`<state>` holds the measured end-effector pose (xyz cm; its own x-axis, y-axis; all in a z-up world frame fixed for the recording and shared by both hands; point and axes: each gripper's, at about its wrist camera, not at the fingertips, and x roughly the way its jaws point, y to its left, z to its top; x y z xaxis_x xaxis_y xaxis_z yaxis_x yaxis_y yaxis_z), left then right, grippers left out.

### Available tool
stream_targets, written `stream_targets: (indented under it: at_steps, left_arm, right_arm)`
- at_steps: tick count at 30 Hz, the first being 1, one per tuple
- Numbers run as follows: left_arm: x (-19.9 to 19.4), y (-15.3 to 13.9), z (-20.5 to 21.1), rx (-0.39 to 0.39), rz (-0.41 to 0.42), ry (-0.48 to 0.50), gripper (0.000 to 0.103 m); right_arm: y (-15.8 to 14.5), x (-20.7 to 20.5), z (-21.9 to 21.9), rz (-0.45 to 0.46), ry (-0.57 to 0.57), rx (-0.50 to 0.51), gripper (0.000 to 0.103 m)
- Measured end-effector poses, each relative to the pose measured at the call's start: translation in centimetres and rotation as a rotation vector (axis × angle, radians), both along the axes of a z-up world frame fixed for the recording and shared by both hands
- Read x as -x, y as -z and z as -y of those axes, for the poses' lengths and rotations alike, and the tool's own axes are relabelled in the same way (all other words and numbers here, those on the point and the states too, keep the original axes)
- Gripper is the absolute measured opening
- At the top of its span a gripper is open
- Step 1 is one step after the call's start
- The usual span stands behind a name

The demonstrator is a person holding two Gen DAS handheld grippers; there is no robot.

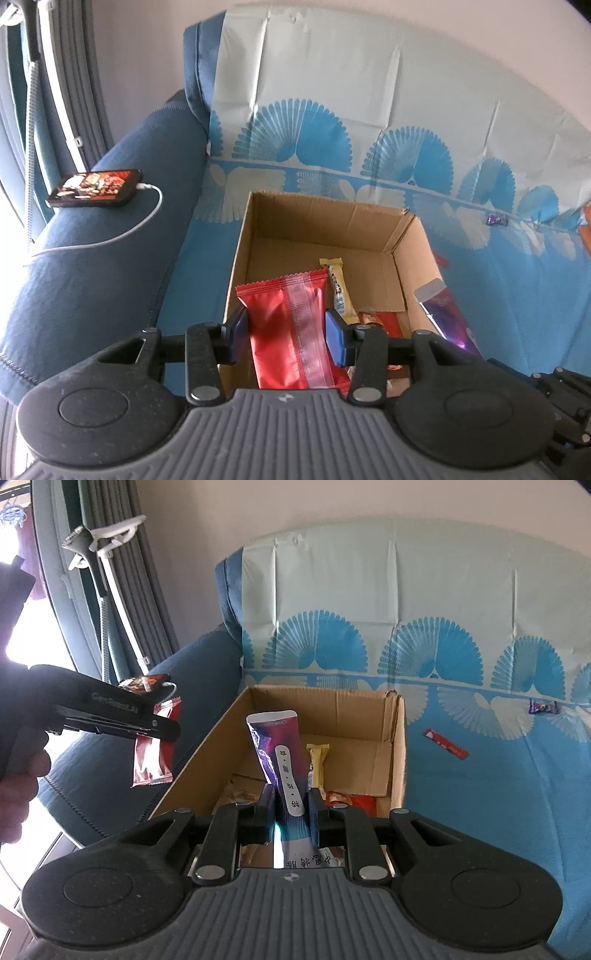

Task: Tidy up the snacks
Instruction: 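Carry the red pouch and purple stick pouch over the box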

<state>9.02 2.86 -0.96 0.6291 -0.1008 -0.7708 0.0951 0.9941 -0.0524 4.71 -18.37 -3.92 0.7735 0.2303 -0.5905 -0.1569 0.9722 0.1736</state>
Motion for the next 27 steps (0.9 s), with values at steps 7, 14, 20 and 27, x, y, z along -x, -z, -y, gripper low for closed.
stream_targets:
  at_steps: [7,14,20,27]
  left_arm:
    - [-3.4,3.2,0.2,-0.015,-0.057,-0.004,0.049]
    - [-5.8,5.8,0.9,-0.036,-0.094,0.003,0.049]
    - [-7.3,7.5,1.5,-0.056,-0.121,0.009,0.049]
    - [-8.1,8.7,1.9,-0.076,-0.149,0.024,0.062]
  right_arm:
    - [2.0,-3.1,-0.3,-0.051,0.003,-0.007,0.020]
    - [4.0,-6.0,-0.4,-0.090,0.004,-0.008,0.020]
    - [5.3,-7.9,-0.3,-0.109,0.011,-0.024,0.020]
    - [6.1,-9.0,-0.3,-0.127,0.010,-0.035,0.026]
